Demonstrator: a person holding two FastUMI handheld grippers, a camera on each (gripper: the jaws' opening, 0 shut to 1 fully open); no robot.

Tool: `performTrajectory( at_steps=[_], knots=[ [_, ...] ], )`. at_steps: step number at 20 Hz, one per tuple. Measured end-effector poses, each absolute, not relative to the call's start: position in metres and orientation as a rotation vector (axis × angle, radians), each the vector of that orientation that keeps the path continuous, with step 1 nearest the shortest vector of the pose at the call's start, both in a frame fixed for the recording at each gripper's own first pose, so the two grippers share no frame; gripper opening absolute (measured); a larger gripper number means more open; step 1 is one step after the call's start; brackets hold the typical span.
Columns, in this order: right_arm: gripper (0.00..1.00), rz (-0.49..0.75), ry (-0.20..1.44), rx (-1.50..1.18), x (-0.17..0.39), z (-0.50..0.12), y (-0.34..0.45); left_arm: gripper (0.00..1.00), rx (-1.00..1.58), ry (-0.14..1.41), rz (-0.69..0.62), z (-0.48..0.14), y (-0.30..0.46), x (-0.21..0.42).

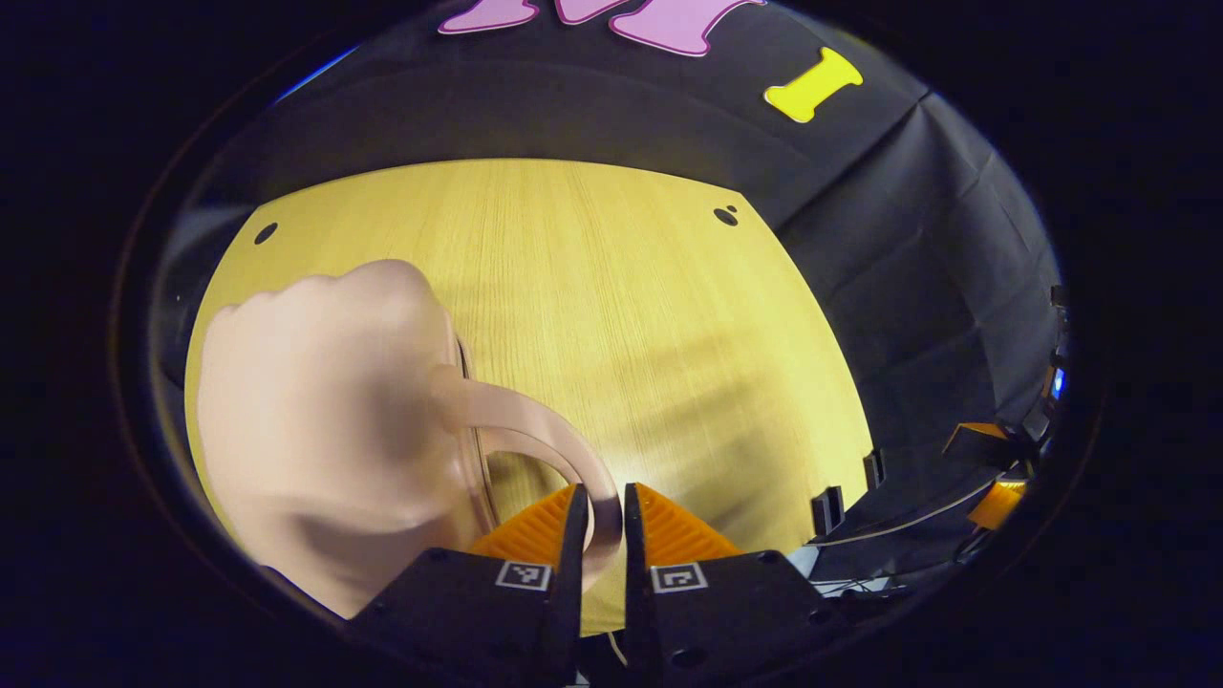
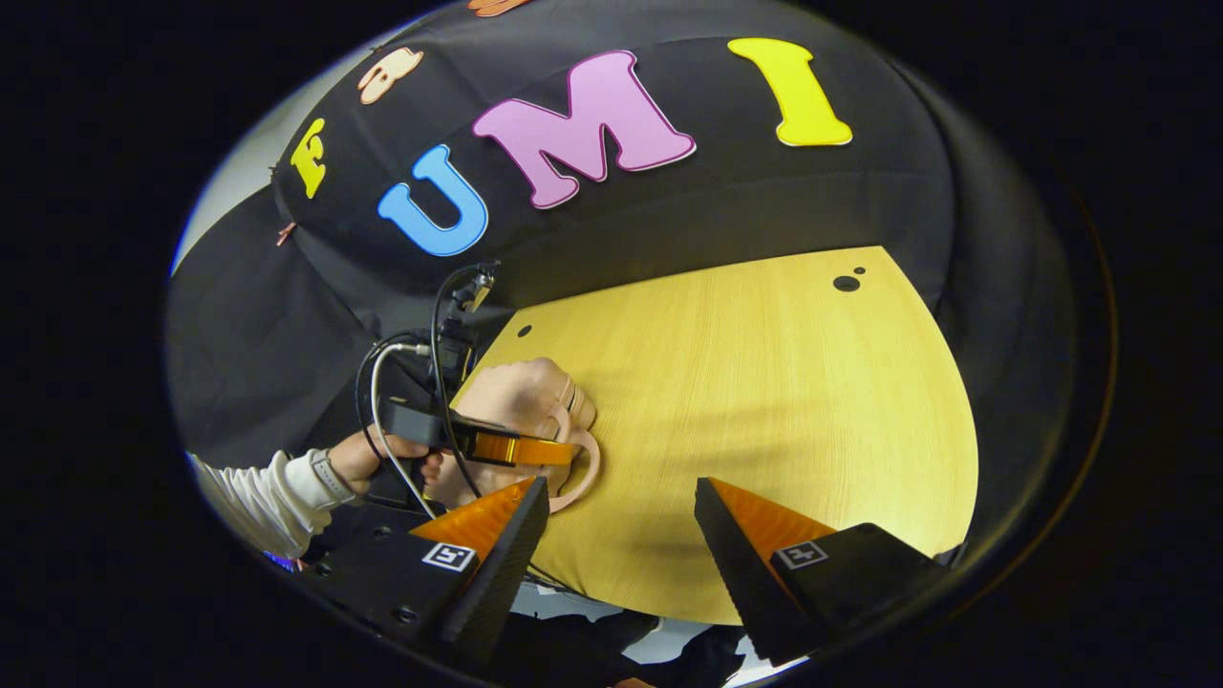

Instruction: First open the suitcase, pack the skin care products into it, and then close the suitcase.

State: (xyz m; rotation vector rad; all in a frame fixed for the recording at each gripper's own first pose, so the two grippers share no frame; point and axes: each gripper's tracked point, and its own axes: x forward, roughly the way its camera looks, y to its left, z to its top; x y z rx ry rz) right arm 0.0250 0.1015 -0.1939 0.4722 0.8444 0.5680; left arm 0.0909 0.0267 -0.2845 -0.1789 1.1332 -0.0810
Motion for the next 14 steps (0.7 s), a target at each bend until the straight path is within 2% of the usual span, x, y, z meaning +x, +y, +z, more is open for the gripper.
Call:
performTrajectory(
  at_steps=[1,2,3,5,6,7,11,14],
  knots=[
    [0.98,0.566,0.842,0.478,0.026,-0.193,0.100,0.27,-0.176,1.131,-0.070,-0.282,0.029,0.090],
    [0.98,0.565,0.837,0.478,0.027,-0.193,0.099,0.54,-0.180,1.115,-0.056,-0.278,0.030,0.090],
    [0.98,0.563,0.833,0.472,0.029,-0.193,0.096,0.55,-0.170,1.085,-0.039,-0.270,0.031,0.092],
    [0.97,0.548,0.808,0.432,0.037,-0.193,0.089,0.67,-0.103,0.985,0.011,-0.246,0.038,0.100],
    [0.97,0.538,0.787,0.398,0.041,-0.191,0.084,0.81,-0.060,0.927,0.042,-0.229,0.040,0.102],
    [0.97,0.525,0.764,0.368,0.047,-0.189,0.079,0.88,-0.017,0.866,0.066,-0.207,0.040,0.102],
    [0.97,0.492,0.599,0.300,0.079,-0.149,0.063,0.90,0.094,0.609,0.097,-0.120,0.010,0.095],
    [0.97,0.498,0.329,0.225,0.103,-0.080,0.049,0.92,0.103,0.434,0.160,-0.058,-0.012,0.082]
  ],
)
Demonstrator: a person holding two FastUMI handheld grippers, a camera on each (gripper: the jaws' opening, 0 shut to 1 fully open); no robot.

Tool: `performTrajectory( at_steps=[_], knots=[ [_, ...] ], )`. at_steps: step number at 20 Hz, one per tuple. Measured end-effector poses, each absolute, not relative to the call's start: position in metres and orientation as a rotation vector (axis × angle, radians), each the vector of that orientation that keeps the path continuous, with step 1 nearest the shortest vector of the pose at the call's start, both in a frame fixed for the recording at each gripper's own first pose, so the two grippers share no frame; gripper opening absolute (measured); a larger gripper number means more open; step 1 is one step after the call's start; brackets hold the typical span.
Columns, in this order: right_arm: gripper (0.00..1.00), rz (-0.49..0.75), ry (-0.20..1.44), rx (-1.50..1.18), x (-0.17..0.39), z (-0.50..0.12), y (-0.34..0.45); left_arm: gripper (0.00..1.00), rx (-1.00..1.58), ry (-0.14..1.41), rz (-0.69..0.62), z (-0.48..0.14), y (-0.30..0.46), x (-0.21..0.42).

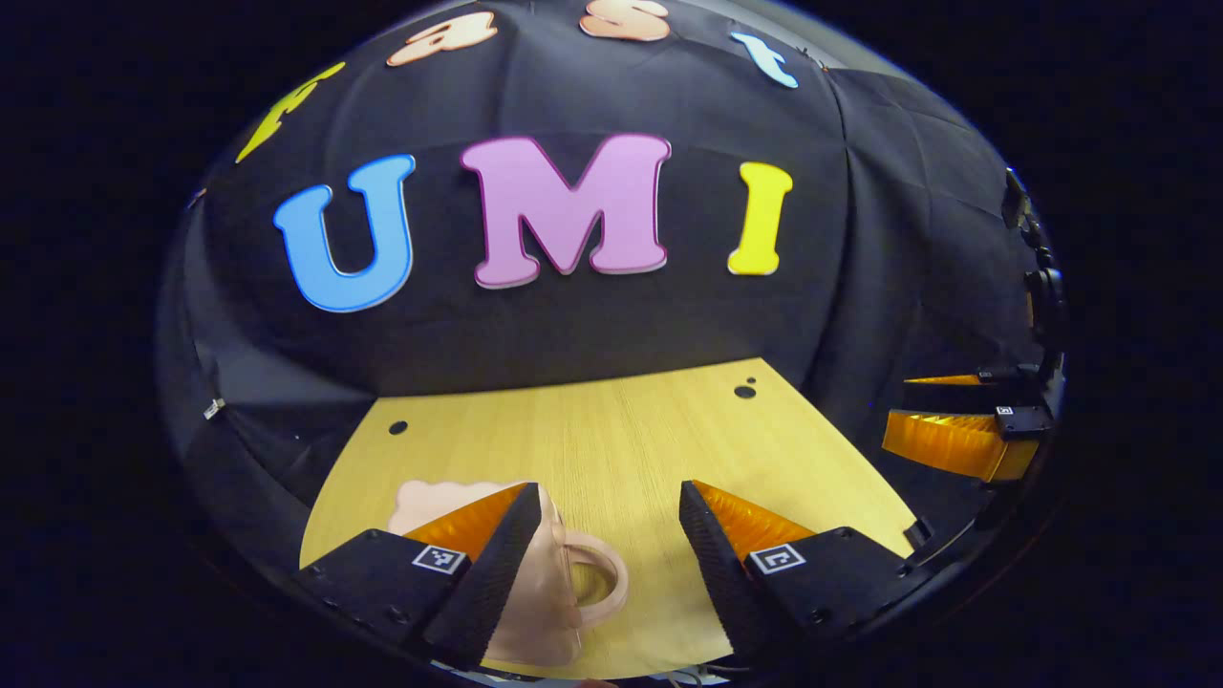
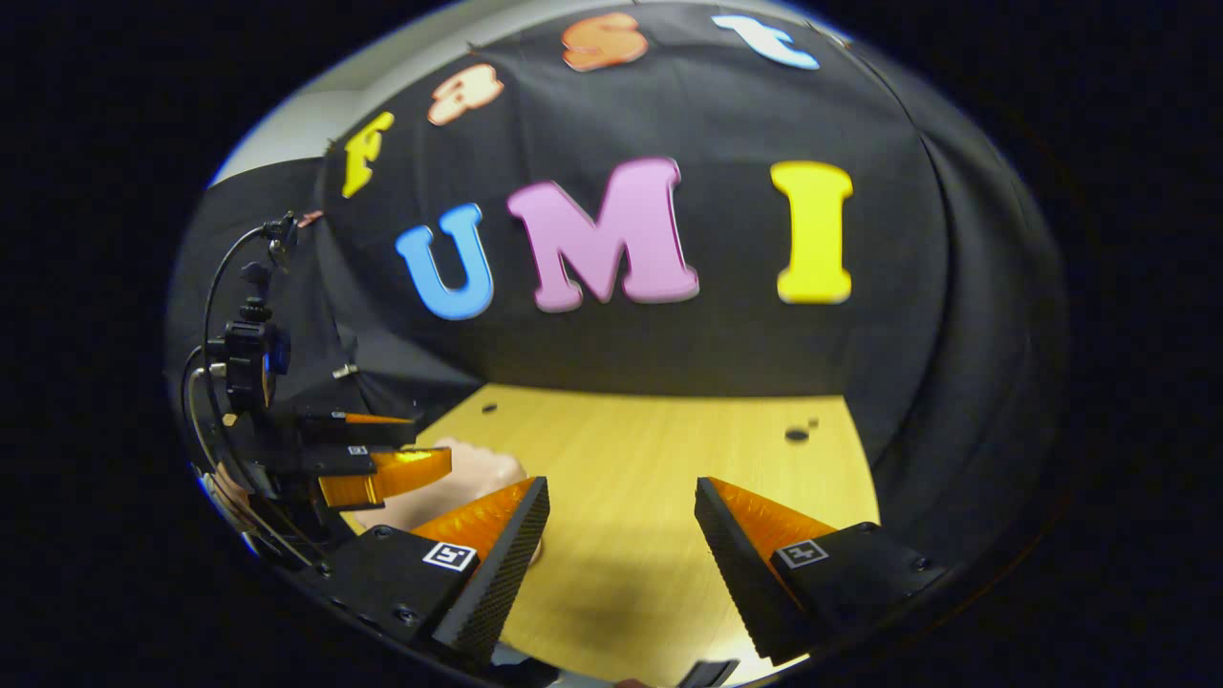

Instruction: First open the suitcase, pack the skin care products into it, and then close the suitcase.

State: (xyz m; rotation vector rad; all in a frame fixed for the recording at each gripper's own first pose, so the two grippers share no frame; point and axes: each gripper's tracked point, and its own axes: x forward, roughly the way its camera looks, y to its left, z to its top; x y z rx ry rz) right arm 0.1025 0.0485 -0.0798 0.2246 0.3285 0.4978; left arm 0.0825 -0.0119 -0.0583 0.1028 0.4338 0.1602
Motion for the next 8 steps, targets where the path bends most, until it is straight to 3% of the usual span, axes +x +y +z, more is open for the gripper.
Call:
performTrajectory(
  at_steps=[3,8],
  knots=[
    [0.96,0.456,0.123,0.112,0.118,-0.023,0.037,0.92,0.069,0.271,0.213,0.003,-0.032,0.070],
    [0.96,0.475,0.051,0.111,0.110,0.007,0.056,0.94,0.063,0.089,0.282,0.066,-0.032,0.058]
  ],
)
